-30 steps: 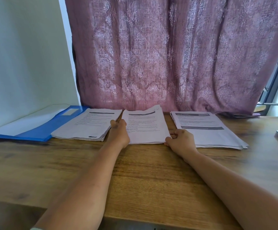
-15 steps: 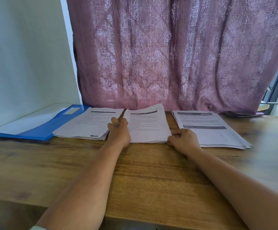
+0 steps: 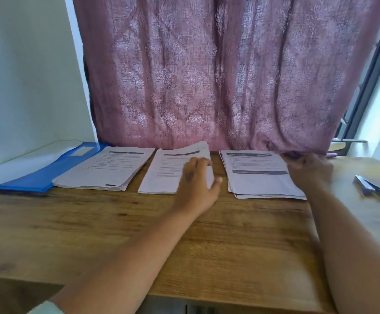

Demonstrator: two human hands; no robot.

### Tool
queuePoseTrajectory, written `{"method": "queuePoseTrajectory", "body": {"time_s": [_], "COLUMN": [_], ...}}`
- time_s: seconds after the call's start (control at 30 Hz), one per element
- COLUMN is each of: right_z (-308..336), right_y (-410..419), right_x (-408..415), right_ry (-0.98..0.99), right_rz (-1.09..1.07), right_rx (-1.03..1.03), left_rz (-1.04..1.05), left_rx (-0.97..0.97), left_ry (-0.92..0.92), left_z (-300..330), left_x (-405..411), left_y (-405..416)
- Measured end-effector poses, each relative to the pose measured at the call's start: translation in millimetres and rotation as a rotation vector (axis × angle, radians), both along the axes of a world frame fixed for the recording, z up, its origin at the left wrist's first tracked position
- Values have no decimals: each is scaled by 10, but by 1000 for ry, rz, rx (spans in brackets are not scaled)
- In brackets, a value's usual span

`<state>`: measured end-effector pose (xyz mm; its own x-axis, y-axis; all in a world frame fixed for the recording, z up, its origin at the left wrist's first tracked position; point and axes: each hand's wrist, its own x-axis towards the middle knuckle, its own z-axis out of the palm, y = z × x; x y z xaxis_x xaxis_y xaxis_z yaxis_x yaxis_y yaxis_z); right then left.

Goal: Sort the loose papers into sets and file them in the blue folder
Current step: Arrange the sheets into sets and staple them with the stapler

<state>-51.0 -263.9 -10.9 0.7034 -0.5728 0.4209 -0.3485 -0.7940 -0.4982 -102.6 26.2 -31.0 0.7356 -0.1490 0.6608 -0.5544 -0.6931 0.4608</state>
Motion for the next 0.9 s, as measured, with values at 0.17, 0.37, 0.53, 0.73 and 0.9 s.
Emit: {"method": "queuePoseTrajectory", "body": {"time_s": [0.17, 0.37, 0.53, 0.73, 0.9], "right_z": [-247, -107, -8, 47, 192], "right_y": [-52, -93, -154, -136, -65], "right_x": [43, 22, 8, -18, -167], "right_ry": [431, 393, 447, 362, 245], "right_rz": [-36, 20, 66, 48, 141], "right_rx": [111, 247, 206, 178, 198], "left_rz": [-149, 78, 201, 81, -44], "left_rx": [351, 268, 227, -2, -305], "left_ry": [399, 619, 644, 663, 637], "left_z": [-201, -141, -140, -207, -79], "left_x": [-141, 315, 582, 725, 538], "left_y": [-539, -930, -1118, -1091, -1063]}}
